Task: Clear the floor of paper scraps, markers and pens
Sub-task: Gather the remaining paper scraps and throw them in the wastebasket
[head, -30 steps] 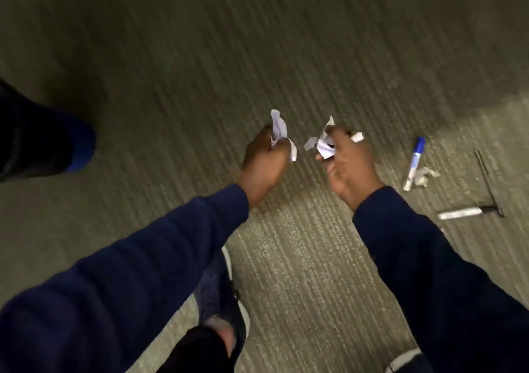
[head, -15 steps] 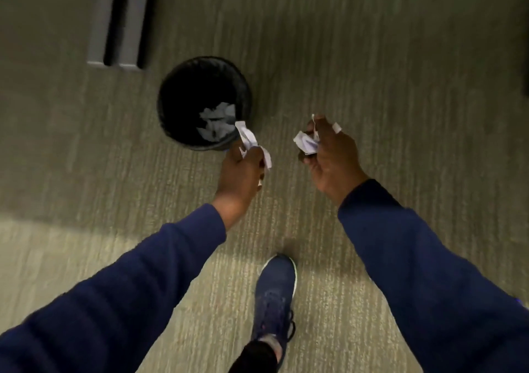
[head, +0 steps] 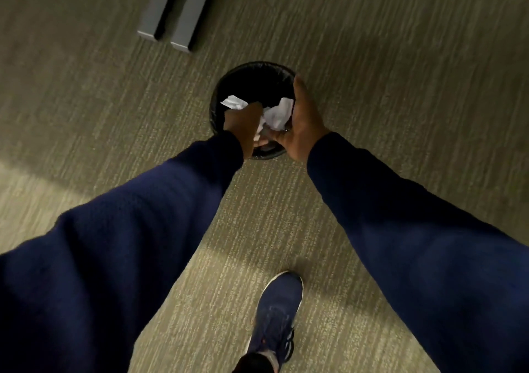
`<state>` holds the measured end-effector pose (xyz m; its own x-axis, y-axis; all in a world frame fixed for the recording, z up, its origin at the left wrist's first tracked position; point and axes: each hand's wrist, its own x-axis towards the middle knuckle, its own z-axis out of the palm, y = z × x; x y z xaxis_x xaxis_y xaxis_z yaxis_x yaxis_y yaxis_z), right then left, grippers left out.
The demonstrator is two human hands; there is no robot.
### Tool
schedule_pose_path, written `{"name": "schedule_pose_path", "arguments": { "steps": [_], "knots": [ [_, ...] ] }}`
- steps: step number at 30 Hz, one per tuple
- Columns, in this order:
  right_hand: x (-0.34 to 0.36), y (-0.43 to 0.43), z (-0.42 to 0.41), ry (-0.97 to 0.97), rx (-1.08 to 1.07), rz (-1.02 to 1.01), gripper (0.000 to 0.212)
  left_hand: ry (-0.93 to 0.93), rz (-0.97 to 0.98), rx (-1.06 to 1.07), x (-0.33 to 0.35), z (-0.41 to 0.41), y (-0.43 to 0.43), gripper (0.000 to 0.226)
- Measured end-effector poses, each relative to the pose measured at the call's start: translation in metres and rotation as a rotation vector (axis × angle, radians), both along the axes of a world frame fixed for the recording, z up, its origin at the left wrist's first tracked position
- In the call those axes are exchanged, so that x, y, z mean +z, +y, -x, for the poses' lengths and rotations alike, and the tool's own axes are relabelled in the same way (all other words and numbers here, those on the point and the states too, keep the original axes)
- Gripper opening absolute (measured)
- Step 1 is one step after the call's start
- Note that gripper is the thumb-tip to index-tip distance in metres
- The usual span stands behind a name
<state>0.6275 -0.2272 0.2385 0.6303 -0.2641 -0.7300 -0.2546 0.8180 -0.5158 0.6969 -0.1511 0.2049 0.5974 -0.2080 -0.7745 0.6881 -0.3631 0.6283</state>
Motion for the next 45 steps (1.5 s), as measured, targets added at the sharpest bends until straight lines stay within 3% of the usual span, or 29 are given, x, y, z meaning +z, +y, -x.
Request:
{"name": "schedule_pose_path", "arguments": {
  "steps": [4,6,9,12,16,23,29,33,41,45],
  "knots": [
    [-0.004,-0.006,0.007,0.032,-0.053,-0.013,0.076,0.054,0.025,0.004,0.010,-0.014,0.000,0.072],
    [0.000,-0.011,0.021,0.033,-0.071,0.009,0.068,0.010,-0.001,0.008,0.010,-0.010,0.004,0.087],
    [0.005,-0.014,0.060,0.030,-0.106,0.068,0.067,-0.213,-0.065,-0.030,0.010,0.010,0.008,0.079],
    [-0.008,-0.010,0.117,0.099,-0.143,0.087,0.069,-0.499,-0.095,-0.172,0.007,0.042,0.005,0.055],
    [-0.019,0.003,0.212,0.137,-0.212,0.107,0.062,-0.641,-0.045,-0.374,0.004,0.122,0.002,0.036],
    [-0.049,0.030,0.407,0.338,-0.358,0.224,0.042,-0.576,0.011,-0.789,-0.030,0.335,-0.017,0.020],
    [-0.107,0.080,0.596,0.512,-0.482,0.289,0.048,-0.569,0.166,-1.254,-0.081,0.539,-0.024,0.020],
    [-0.148,0.120,0.702,0.652,-0.612,0.277,0.042,-0.718,0.235,-1.656,-0.132,0.644,-0.022,0.025],
    [-0.206,0.190,0.830,0.786,-0.716,0.292,0.032,-1.174,0.328,-2.228,-0.210,0.757,-0.027,0.052],
    [-0.222,0.206,0.867,0.814,-0.714,0.327,0.028,-1.305,0.224,-2.431,-0.232,0.790,-0.030,0.053]
  ]
}}
